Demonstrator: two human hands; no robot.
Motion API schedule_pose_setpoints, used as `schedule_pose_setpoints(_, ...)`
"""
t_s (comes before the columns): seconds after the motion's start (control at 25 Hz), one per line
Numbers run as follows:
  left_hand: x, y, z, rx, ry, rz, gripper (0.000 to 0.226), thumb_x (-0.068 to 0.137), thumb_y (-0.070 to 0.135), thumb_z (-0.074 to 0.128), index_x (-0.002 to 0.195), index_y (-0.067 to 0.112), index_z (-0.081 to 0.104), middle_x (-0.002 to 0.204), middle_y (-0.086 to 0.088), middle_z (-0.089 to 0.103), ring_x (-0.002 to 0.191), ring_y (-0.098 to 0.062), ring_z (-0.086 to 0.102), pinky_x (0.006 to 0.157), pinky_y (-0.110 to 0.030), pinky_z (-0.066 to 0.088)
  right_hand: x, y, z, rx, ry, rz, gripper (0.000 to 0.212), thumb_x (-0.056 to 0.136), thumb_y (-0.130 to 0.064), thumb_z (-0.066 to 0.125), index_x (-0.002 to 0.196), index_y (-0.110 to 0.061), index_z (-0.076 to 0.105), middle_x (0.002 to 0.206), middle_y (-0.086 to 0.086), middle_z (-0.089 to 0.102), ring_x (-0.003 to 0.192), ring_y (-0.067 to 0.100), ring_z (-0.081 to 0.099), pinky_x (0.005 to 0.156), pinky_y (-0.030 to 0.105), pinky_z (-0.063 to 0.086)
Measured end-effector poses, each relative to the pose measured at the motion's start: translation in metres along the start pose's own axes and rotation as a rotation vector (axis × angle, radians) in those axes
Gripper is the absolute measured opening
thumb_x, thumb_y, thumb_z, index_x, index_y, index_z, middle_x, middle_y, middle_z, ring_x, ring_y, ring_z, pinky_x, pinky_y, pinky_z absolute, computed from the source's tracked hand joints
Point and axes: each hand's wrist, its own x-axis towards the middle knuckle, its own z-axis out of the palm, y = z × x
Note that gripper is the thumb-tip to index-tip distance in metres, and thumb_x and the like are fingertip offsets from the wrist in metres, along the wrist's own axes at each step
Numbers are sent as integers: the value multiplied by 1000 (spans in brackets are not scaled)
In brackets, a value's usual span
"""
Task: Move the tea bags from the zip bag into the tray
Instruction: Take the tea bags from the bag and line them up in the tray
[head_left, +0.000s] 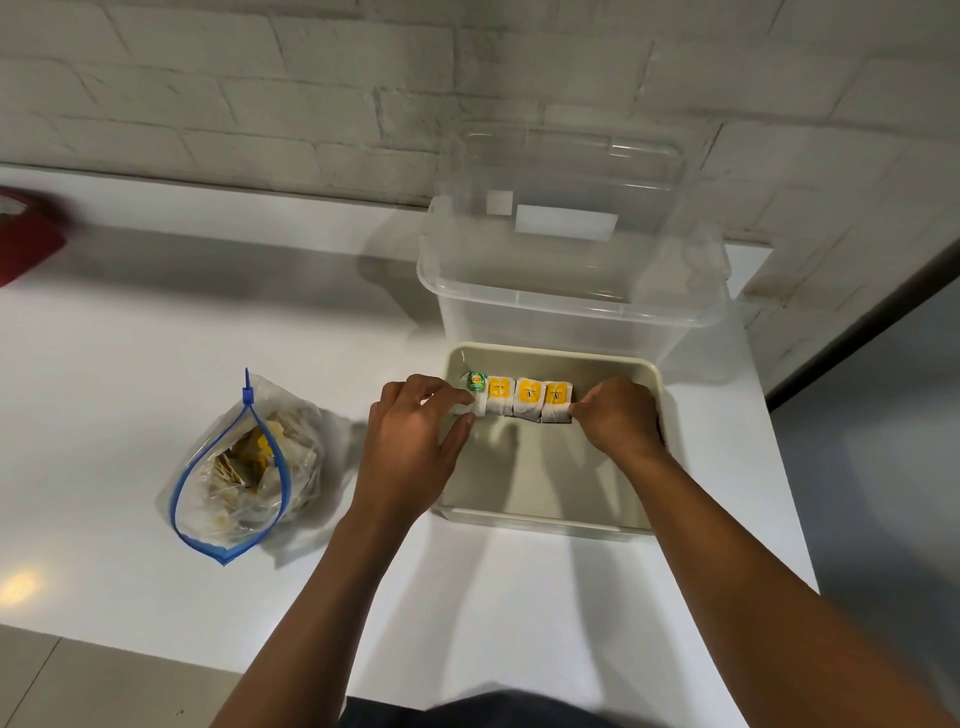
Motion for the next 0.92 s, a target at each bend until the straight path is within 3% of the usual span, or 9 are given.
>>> schedule_pose_setpoints(0.08,-1,1,-4,-12,20,-27,24,90,36,58,108,28,71,108,3,64,98,-25,56,85,-42,48,-10,-4,-9,-38,11,-11,24,85,-25,65,64,-14,65,70,5,67,65,24,61,53,22,40)
schedule_pose_setpoints(0.2,-4,1,-16,-45,53,-76,21,92,34,60,109,29,70,107,5,64,96,-21,57,84,-36,48,-36,-23,-28,27,49,-127,20,87,-23,59,74,-17,73,74,-1,70,72,20,64,57,24,43)
schedule_pose_setpoints(0.4,-21,-1,-58,-114,126,-117,17,94,30,63,110,28,68,98,11,66,76,-5,60,68,-18,44,-97,-80,-35,230,87,-394,17,87,-22,62,75,-21,74,72,-9,72,73,11,65,67,23,45)
schedule_pose_setpoints(0.52,-40,-4,-91,-101,183,-159,16,94,30,63,109,28,66,90,15,66,72,-2,60,67,-5,38,-136,-114,-23,328,-10,-521,15,88,-21,63,79,-22,75,71,-13,70,67,4,63,66,17,46)
schedule_pose_setpoints(0.64,-68,-23,-125,-165,300,-395,17,91,23,63,105,27,54,85,14,66,75,0,62,68,-10,43,-171,-152,3,503,-178,-642,14,89,-17,64,87,-23,76,72,-16,70,69,3,67,72,25,56)
schedule_pose_setpoints(0.72,-84,-39,-139,-185,358,-509,18,90,18,62,100,24,48,85,11,65,75,-3,64,68,-24,50,-191,-173,25,522,-247,-691,18,89,-12,62,92,-23,76,83,-12,74,77,6,70,79,30,58)
schedule_pose_setpoints(0.92,-103,-80,-146,-137,214,-427,12,92,13,62,97,22,66,92,8,71,83,-11,69,75,-35,56,-218,-212,82,321,-334,-769,26,90,-8,50,96,-17,74,89,-2,75,84,14,67,78,24,49)
